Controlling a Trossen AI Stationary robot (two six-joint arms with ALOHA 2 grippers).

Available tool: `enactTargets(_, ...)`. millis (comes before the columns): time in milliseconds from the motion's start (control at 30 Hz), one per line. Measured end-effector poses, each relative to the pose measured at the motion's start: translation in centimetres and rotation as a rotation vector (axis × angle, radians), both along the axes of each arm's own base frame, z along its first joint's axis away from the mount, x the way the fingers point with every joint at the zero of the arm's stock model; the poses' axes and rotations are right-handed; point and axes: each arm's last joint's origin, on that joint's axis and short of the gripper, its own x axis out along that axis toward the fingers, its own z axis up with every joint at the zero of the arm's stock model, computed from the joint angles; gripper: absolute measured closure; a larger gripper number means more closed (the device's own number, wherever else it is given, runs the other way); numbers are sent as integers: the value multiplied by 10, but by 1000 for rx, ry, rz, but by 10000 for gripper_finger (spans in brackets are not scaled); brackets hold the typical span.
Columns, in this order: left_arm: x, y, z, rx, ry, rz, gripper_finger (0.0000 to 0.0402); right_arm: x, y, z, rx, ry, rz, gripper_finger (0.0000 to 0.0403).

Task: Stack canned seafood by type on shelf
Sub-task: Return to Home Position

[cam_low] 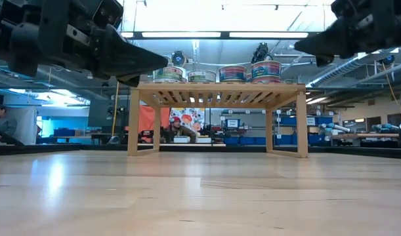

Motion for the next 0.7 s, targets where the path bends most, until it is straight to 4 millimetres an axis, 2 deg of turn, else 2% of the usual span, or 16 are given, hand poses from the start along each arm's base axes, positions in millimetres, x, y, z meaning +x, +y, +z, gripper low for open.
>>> enactTargets(267, 4, 12, 0, -44, 1, -12, 398, -25, -3, -18, 14, -83, 17, 401)
enactTargets(433, 5, 20, 4, -47, -19, -12, 398, -36, -3, -22, 49, -82, 25, 401)
enactTargets(567, -4, 26, 11, -29, -52, 2, 398, -43, -3, -23, 51, -81, 24, 401)
enactTargets(700, -20, 33, 16, -35, -87, 14, 398, -49, -3, -23, 51, -85, 16, 401)
